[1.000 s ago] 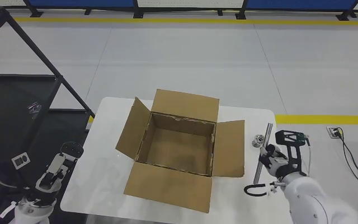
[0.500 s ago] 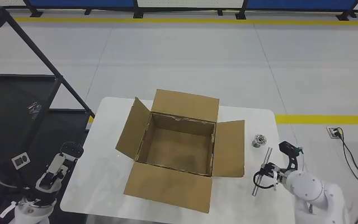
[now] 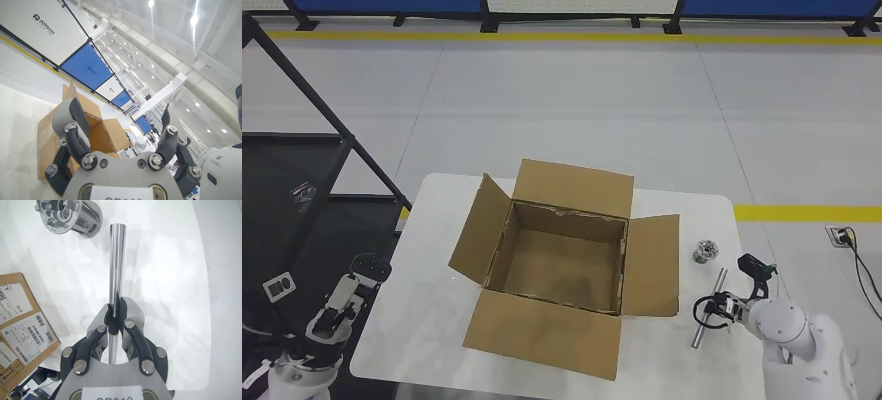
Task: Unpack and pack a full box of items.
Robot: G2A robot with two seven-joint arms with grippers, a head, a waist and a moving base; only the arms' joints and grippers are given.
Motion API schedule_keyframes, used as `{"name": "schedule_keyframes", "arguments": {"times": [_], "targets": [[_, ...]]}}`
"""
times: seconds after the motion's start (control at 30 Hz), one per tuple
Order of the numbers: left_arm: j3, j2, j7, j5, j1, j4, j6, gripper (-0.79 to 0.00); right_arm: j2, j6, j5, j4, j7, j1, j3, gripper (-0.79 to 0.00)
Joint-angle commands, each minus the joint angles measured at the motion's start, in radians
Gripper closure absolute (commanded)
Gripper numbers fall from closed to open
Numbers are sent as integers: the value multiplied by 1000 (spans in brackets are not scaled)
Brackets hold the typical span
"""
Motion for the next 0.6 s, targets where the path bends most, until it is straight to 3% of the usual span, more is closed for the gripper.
{"name": "schedule_keyframes", "arguments": {"times": [0.0,0.3,0.47,0.57], "targets": [[0,0,0,0,0,0,0,-785,3,-1,3,4,-3,1,-2,-280],[0,0,0,0,0,0,0,-785,13,7,20,-6,-50,-1,-9,-317],[0,0,0,0,0,0,0,-785,10,14,78,-206,-176,-89,8,-354],[0,0,0,0,0,0,0,-785,8,-45,175,-369,-248,-163,24,-376]]}}
